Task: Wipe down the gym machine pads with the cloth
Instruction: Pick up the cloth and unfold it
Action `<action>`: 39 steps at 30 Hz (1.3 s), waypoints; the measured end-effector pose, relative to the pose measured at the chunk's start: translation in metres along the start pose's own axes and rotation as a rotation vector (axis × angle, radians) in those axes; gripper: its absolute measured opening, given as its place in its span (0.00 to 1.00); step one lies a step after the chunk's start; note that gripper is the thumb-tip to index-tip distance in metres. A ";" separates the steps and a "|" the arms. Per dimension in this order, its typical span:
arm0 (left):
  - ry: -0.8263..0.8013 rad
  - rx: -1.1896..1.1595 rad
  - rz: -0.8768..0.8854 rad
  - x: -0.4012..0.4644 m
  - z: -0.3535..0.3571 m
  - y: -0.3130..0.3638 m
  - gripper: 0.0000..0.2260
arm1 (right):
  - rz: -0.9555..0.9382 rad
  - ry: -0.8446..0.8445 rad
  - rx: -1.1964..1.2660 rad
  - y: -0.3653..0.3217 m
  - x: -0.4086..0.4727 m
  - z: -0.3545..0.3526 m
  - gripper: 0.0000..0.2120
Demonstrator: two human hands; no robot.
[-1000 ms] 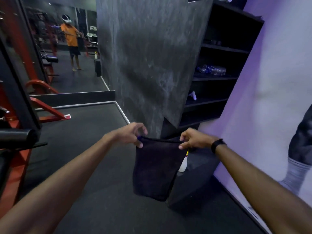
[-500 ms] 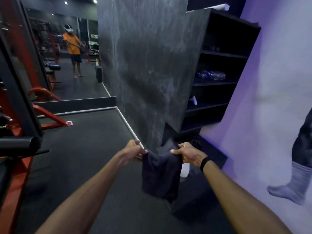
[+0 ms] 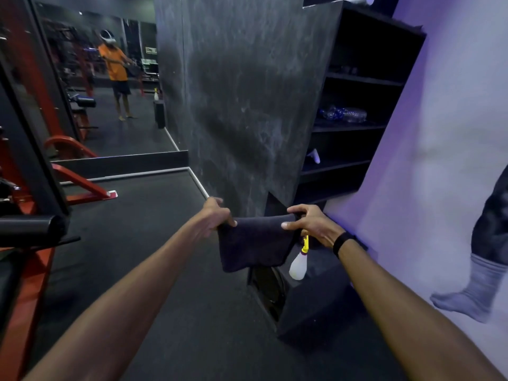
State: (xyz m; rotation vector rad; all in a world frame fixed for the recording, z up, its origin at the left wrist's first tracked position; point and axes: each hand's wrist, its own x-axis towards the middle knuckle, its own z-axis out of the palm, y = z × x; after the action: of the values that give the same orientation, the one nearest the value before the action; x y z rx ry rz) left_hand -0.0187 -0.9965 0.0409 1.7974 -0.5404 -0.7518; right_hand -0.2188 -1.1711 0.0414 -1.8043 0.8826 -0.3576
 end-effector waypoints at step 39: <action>0.335 0.794 0.081 -0.174 -0.257 -0.152 0.07 | -0.516 -0.395 -0.714 -0.083 -0.064 0.278 0.14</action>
State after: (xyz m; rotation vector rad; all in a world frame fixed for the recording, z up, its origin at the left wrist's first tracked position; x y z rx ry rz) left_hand 0.0443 -0.6596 -0.0007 2.5449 -0.7389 -0.1526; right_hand -0.0597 -0.9223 0.0127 -2.6498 0.2501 0.0213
